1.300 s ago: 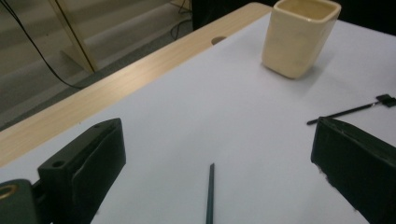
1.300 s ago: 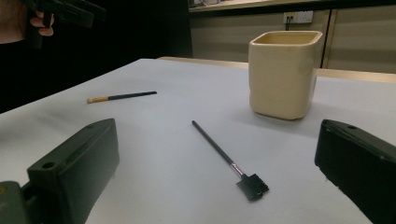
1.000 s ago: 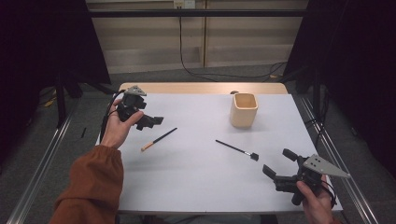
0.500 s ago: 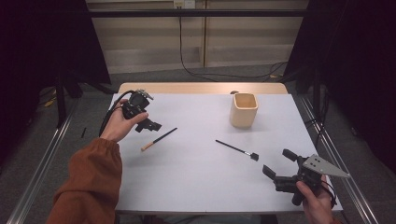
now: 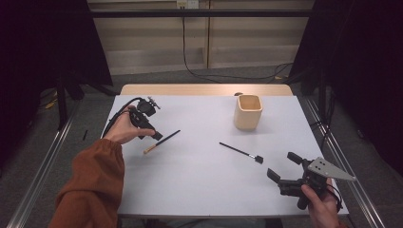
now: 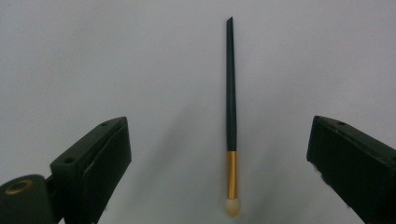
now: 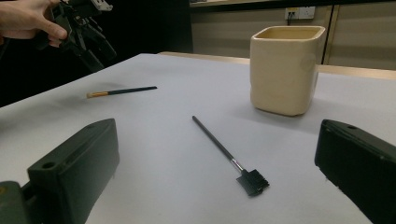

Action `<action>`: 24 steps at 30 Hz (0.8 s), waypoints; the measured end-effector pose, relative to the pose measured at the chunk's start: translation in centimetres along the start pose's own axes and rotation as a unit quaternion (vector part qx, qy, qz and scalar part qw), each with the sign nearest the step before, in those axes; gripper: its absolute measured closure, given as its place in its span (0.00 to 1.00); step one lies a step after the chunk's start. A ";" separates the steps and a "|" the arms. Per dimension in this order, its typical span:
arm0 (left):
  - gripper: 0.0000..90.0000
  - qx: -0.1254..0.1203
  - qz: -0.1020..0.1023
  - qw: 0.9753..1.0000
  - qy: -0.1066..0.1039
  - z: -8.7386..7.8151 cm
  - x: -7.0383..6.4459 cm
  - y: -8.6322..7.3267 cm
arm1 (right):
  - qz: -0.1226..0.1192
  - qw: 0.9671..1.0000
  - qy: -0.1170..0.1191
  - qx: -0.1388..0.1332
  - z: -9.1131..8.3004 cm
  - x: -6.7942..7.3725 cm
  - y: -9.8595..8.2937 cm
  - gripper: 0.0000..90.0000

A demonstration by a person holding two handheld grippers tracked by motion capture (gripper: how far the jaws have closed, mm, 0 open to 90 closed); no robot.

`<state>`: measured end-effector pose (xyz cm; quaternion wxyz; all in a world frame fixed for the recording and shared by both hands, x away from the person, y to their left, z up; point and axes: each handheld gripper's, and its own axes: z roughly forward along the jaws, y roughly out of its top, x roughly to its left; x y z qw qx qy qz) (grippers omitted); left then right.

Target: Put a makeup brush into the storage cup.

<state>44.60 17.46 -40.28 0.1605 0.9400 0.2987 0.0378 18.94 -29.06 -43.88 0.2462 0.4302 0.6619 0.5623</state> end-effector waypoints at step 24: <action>0.54 0.107 0.013 0.993 -0.038 3.3 -0.6 0.0 | -0.002 1.000 0.004 0.007 0.0 0.0 -0.1 0.00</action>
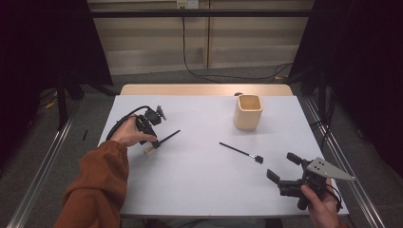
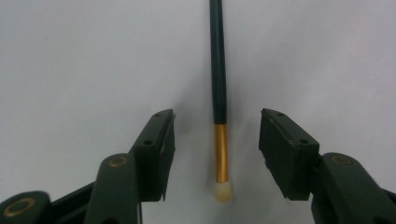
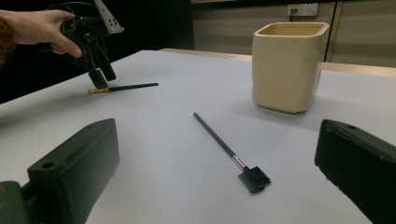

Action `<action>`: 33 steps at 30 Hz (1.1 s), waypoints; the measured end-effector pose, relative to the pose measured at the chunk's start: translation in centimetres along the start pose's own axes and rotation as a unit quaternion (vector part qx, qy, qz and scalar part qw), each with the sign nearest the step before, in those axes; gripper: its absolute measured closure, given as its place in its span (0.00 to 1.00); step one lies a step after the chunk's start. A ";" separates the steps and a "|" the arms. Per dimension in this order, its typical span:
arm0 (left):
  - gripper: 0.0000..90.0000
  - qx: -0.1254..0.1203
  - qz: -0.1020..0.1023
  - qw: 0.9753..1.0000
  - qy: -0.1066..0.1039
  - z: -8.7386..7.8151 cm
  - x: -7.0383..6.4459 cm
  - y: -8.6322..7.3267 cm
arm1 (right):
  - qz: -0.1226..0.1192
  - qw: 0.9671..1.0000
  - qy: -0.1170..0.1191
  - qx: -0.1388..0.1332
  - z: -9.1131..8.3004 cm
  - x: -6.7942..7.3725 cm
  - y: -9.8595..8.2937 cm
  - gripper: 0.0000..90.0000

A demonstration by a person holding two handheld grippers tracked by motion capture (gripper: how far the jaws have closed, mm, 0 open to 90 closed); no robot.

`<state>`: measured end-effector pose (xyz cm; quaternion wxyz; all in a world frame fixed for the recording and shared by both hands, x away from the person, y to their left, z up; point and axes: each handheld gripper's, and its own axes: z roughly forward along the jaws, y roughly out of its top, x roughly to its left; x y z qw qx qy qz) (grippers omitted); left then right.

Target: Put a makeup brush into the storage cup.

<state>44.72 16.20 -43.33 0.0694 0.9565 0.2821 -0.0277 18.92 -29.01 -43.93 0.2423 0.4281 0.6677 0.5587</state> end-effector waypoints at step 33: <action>0.94 0.020 -0.029 0.999 -0.010 1.2 0.8 -0.1 | -0.001 1.000 0.001 0.006 0.1 0.0 -0.1 0.00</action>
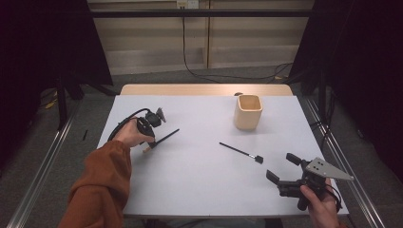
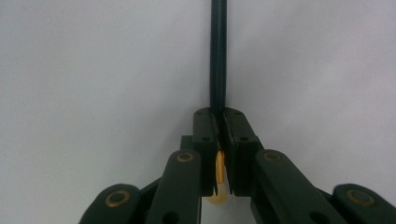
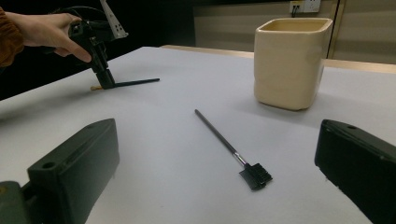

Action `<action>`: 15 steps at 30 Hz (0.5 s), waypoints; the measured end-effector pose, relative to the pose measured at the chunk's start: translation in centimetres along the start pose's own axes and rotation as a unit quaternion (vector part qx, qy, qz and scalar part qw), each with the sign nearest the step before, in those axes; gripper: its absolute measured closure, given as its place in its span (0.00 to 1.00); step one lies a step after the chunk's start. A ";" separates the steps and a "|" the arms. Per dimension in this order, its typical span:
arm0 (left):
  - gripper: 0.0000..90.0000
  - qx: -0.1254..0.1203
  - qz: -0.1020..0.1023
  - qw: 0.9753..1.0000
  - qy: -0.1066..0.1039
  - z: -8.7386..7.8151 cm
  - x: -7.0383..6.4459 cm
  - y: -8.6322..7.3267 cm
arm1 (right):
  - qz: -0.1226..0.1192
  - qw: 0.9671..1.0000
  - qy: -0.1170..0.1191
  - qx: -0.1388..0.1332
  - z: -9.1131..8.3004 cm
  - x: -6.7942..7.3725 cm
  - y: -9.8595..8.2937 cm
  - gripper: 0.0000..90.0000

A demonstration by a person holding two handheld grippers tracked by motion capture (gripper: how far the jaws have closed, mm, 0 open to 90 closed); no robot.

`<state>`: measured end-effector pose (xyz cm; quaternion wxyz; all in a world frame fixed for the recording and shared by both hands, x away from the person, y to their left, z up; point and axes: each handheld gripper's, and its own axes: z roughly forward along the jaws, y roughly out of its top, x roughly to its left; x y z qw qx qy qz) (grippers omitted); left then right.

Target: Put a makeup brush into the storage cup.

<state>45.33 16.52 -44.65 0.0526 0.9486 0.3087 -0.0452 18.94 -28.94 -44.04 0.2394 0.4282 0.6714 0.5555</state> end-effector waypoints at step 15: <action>0.94 -0.025 -0.020 0.999 -0.024 -0.4 0.5 -0.6 | 0.000 1.000 0.000 0.000 0.0 -0.1 0.0 0.00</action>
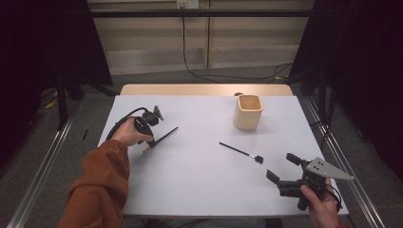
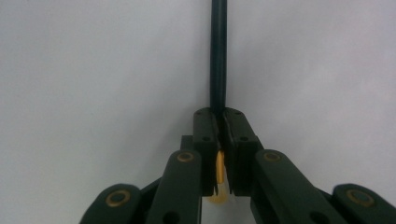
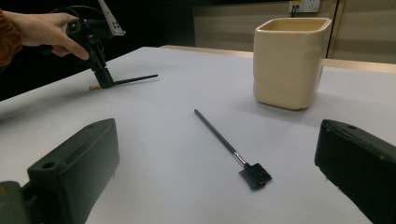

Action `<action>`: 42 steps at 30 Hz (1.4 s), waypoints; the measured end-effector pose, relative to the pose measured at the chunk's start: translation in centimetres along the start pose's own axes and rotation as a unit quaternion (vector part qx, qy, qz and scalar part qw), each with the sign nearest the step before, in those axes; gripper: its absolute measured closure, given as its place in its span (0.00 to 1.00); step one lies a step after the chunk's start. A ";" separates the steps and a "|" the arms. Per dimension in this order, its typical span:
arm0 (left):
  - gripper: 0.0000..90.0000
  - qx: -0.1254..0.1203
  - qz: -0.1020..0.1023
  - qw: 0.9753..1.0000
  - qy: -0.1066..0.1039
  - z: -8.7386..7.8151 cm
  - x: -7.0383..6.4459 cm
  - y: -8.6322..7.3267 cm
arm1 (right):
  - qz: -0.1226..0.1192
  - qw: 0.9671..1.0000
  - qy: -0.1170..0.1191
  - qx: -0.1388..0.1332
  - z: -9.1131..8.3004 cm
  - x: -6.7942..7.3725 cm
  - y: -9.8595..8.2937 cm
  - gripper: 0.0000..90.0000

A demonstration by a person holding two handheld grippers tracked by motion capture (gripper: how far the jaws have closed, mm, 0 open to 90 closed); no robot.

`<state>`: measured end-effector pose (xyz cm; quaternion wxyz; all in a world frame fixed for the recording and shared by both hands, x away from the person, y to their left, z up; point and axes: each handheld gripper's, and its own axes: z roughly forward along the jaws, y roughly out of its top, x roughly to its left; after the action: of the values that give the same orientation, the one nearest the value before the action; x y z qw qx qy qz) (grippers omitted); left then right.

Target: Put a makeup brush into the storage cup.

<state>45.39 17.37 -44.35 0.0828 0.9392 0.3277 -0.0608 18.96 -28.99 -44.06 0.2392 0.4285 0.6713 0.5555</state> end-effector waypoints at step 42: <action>0.94 -0.293 -0.045 0.955 -0.021 -4.0 -0.3 -3.4 | 0.000 1.000 -0.001 -0.002 0.0 0.0 0.0 0.00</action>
<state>43.23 20.62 -40.74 0.3590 0.8561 0.3716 0.0142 18.93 -28.98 -44.02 0.2403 0.4290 0.6700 0.5562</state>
